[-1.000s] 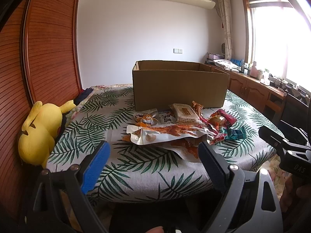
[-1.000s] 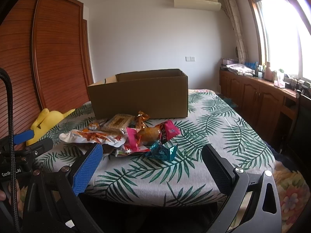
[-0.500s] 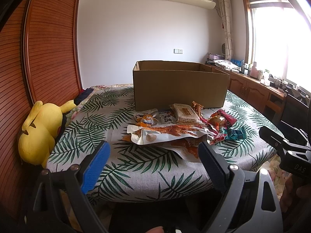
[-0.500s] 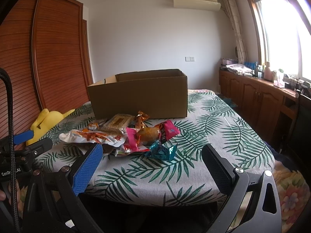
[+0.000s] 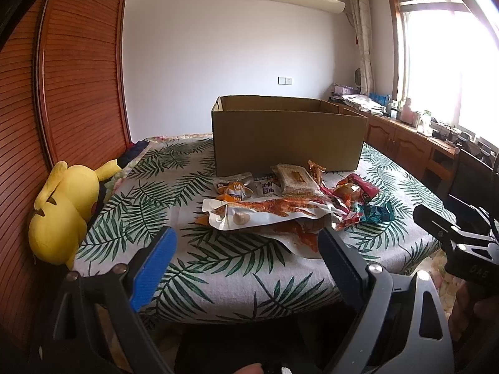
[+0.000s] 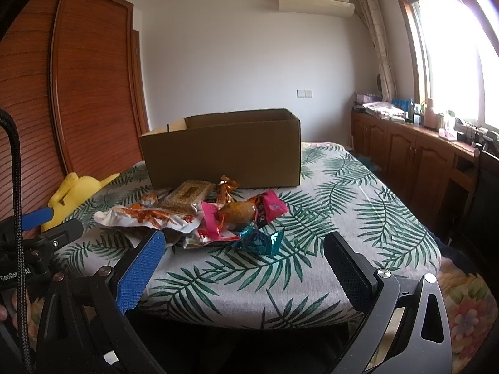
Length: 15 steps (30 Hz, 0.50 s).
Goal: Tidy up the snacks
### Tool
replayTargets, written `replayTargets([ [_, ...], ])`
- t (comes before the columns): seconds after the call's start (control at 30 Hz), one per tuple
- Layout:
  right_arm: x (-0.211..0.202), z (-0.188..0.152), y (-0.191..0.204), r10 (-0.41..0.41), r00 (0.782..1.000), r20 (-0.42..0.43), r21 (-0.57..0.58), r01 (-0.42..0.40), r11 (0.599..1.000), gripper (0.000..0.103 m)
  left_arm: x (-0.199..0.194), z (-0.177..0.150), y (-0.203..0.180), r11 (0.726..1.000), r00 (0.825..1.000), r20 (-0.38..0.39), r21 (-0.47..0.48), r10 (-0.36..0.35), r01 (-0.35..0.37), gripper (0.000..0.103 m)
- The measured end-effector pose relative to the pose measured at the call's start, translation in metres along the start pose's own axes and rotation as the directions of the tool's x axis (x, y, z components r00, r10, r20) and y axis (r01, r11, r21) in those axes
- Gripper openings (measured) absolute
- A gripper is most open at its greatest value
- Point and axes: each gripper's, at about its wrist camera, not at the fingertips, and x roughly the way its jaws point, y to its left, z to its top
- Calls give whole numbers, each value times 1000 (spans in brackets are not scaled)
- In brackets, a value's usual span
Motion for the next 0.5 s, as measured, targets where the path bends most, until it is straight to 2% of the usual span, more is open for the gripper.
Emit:
replayTargets([
  [0.2, 10, -7, -5, -3, 999, -36, 2, 3, 1000, 103, 13, -3, 3, 1000, 999, -44, 4, -15, 15, 93],
  [0.5, 27, -13, -15, 2, 996, -91, -18, -4, 1000, 103, 47, 7, 1, 988, 993, -117, 152, -1, 18, 93],
])
